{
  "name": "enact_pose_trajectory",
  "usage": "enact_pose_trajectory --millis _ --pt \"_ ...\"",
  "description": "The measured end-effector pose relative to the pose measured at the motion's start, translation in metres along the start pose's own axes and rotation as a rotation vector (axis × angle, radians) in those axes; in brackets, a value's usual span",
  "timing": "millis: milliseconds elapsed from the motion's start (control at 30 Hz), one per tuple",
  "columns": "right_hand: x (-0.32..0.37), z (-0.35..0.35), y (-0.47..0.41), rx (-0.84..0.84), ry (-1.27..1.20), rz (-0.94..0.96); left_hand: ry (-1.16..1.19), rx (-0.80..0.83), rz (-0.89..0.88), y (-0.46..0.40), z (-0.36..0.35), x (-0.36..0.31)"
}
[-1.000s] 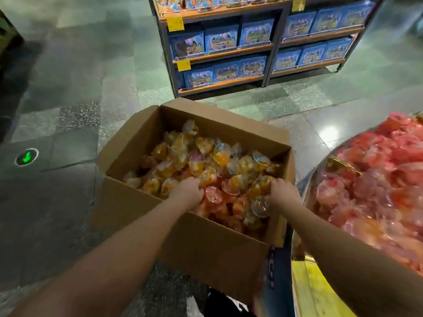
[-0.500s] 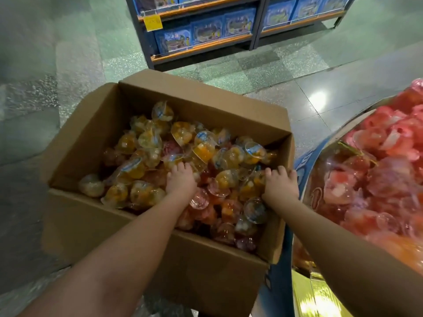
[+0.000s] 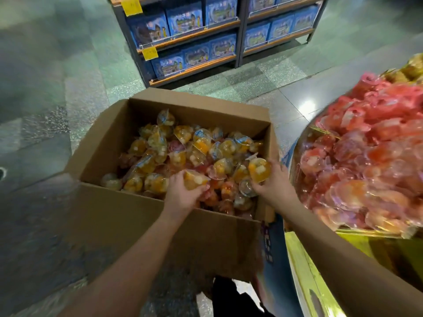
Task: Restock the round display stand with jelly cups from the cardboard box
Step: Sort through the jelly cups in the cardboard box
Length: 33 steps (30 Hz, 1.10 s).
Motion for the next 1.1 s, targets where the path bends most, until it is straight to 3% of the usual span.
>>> enact_pose_trajectory --millis 167,433,833,967,1100 --pt "-0.024 0.031 0.127 -0.067 -0.06 0.047 0.328 0.113 0.007 0.124 -0.008 0.006" --pt "-0.107 0.089 0.329 -0.133 -0.043 -0.047 0.563 0.345 -0.083 0.294 -0.048 0.009" --pt "-0.272 0.206 0.529 -0.334 -0.096 -0.16 0.479 0.61 -0.225 0.503 -0.183 -0.026" --pt "-0.352 0.242 0.58 -0.388 -0.088 -0.193 0.432 0.715 -0.222 0.575 -0.261 -0.047" --pt "-0.452 0.284 0.633 -0.38 -0.085 -0.26 0.365 0.721 -0.217 0.654 -0.354 -0.07"
Point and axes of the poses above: each hand's wrist, its own y-axis away from the middle knuckle, its own z-axis out of the back of the hand, x = y × z, the point moved 8 cm from there along -y, towards the middle knuckle, and after that the axes turned 5 degrees about -x, right-handed, at the moved point
